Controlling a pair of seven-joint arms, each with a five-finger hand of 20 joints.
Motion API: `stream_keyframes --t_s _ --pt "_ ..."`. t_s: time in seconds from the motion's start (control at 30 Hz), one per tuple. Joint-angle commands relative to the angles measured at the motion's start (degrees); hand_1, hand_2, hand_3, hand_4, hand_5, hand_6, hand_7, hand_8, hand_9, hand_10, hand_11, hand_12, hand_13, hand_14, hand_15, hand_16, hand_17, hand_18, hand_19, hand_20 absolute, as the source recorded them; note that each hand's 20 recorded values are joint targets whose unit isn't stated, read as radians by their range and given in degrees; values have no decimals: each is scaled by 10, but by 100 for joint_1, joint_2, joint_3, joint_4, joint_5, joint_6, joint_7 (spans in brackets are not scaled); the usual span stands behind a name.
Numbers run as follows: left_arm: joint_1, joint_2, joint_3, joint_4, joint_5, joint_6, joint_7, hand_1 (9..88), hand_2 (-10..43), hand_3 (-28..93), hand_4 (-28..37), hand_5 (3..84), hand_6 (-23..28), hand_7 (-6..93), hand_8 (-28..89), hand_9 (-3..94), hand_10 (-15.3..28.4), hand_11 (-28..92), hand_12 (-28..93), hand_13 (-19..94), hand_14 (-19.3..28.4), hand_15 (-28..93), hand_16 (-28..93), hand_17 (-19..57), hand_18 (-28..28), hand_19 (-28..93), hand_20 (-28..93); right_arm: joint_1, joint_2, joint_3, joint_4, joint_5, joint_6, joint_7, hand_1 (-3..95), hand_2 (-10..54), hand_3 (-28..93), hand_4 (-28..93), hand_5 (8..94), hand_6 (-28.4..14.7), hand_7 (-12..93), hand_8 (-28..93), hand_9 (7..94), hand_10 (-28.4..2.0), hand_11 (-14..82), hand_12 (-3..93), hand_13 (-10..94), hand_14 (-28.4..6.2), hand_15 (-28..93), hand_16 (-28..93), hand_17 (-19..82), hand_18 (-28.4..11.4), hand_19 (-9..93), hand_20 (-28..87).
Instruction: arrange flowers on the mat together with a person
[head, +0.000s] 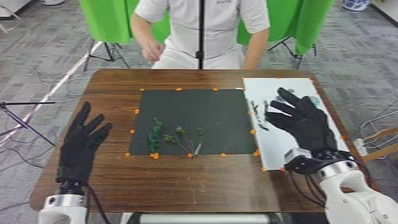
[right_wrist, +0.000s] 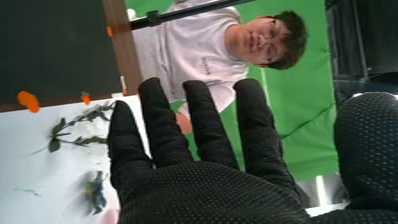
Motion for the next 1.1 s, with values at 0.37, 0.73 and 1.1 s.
stream_keyframes --t_s 0.37,0.73,1.1 --pt "3 222 19 42 -19 -61 -113 170 28 745 -283 239 -58 118 -101 279 117 76 144 239 182 200 15 -99 267 443 25 -265 78 265 -2 22 -226 40 145 122 650 -258 368 21 69 -76 377 -159 36 180 297 -207 103 307 4 -224 274 195" --pt "3 183 -39 44 -64 -114 -112 173 31 742 -283 239 -54 121 -100 282 120 80 147 239 184 200 16 -100 270 444 21 -41 104 -43 26 -16 165 81 144 120 652 -257 370 21 70 -76 378 -161 37 180 298 -207 105 309 2 -225 272 196" --pt "25 170 -69 46 -65 -155 -150 174 32 742 -283 238 -53 119 -100 281 119 81 145 239 185 203 15 -101 271 447 17 -60 111 -100 -10 -15 345 131 144 118 654 -257 371 22 72 -77 381 -160 37 179 302 -207 109 307 0 -225 274 197"
